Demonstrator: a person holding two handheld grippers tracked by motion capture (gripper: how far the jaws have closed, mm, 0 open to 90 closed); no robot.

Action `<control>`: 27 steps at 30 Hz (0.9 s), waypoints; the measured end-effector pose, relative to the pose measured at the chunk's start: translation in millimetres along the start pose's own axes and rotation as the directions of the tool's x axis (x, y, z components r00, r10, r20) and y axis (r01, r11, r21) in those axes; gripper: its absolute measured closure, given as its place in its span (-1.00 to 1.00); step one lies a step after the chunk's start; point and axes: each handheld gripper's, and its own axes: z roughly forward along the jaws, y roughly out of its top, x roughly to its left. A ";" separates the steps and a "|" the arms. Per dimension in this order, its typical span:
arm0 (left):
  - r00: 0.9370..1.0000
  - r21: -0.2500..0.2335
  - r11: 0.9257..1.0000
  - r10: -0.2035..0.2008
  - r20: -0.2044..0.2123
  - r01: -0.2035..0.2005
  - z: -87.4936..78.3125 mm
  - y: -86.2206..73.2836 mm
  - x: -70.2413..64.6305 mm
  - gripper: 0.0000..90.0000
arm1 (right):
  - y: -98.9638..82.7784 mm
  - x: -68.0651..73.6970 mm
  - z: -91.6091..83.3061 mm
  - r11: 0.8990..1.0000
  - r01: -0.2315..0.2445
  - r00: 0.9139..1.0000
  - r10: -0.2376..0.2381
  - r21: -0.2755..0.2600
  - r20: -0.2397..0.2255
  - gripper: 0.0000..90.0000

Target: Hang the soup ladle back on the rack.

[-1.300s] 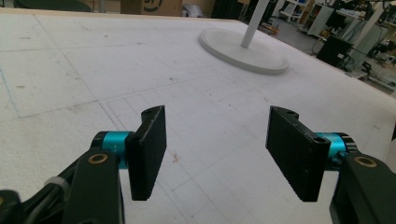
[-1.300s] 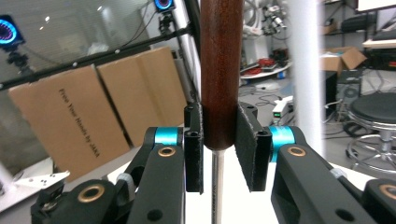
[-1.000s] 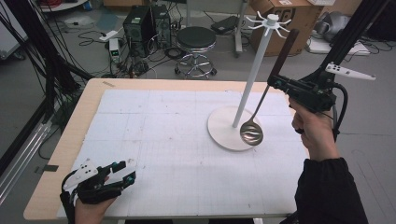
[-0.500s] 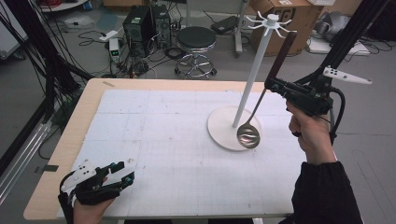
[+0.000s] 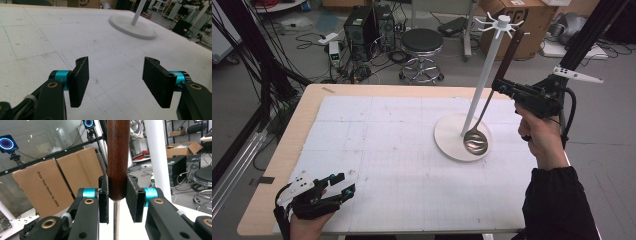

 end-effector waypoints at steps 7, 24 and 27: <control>1.000 -0.007 1.000 -0.004 -0.002 0.004 -1.8 0.1 0.3 -0.14 | 1.4 -6.0 11.5 1.000 0.000 1.000 0.000 0.011 0.003 0.64; 1.000 -0.004 1.000 0.001 -0.001 -0.001 -1.6 0.1 -0.4 -0.14 | -7.4 -13.6 6.2 1.000 -0.002 1.000 0.002 -0.012 0.014 0.55; 1.000 -0.002 1.000 0.001 0.000 -0.001 -0.7 -0.1 -0.7 -0.14 | -7.6 -14.0 4.1 0.999 -0.020 1.000 0.020 -0.025 0.018 0.23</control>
